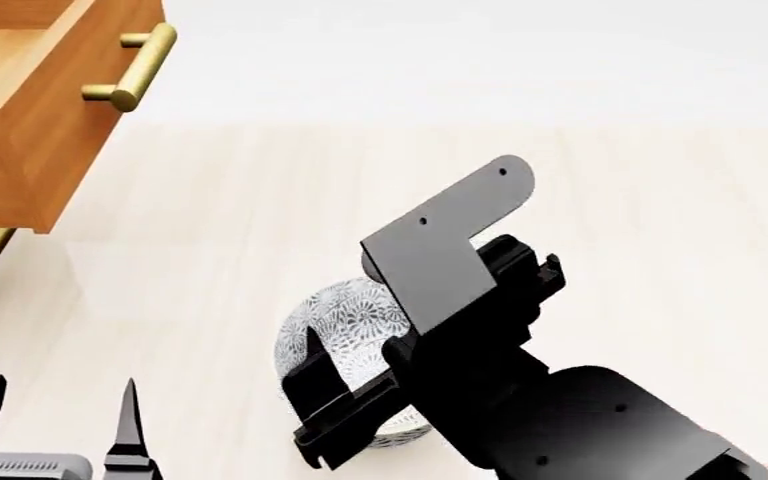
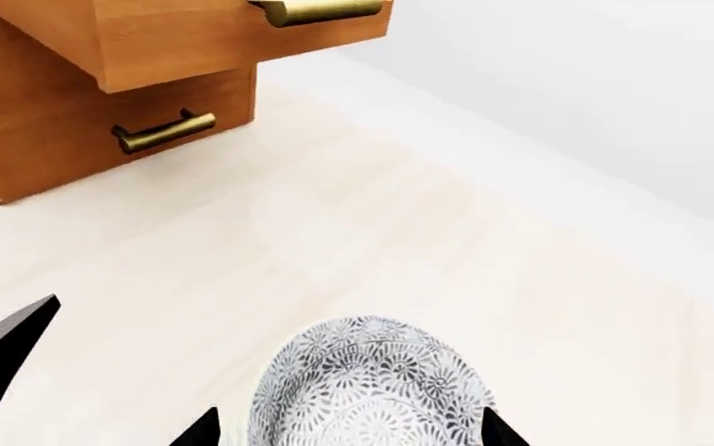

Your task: Put the bowl on the plate.

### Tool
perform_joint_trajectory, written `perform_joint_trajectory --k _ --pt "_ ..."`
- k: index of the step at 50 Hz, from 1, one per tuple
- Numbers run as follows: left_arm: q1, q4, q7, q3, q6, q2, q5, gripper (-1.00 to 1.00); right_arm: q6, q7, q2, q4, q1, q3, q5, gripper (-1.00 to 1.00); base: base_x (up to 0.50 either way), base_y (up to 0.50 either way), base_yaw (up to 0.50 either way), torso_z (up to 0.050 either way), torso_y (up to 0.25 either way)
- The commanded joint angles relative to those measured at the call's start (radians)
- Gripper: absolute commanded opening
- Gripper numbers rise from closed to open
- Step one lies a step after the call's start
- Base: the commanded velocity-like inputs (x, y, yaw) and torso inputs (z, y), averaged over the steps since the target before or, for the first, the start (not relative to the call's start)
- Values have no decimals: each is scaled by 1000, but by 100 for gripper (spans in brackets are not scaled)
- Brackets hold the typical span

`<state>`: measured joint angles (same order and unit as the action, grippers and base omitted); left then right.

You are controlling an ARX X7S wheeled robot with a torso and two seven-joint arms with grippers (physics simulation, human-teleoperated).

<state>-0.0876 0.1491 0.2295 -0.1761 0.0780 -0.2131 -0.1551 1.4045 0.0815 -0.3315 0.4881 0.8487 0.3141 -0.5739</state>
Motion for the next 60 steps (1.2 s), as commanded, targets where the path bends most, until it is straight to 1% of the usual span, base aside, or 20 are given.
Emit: perform_joint_trajectory --k 1,11,19,32,36,47,50,60 --pt "5 15 10 -8 5 -7 2 100 21 24 11 -52 58 92 -10 100 0 0 0 0 0" --pt "4 62 19 -13 51 -21 1 100 -12 36 10 -108 97 175 13 100 0 0 0 0 0" --pt "3 62 23 -17 51 -25 -2 100 -4 44 11 -139 133 201 14 100 0 0 0 0 0" --pt "-2 62 29 -23 53 -31 -5 100 -32 79 20 -249 181 299 35 100 0 0 0 0 0" --pt "-6 59 31 -25 53 -32 -6 100 -8 101 33 -266 190 303 11 100 0 0 0 0 0" --pt "-6 59 39 -32 51 -35 -6 100 34 129 39 -271 215 369 -14 100 0 0 0 0 0" --pt "-6 57 41 -34 49 -35 -4 100 70 137 43 -274 227 376 -30 100 0 0 0 0 0" --pt "-4 69 47 -40 56 -39 -7 100 67 178 29 -327 295 442 -32 100 0 0 0 0 0"
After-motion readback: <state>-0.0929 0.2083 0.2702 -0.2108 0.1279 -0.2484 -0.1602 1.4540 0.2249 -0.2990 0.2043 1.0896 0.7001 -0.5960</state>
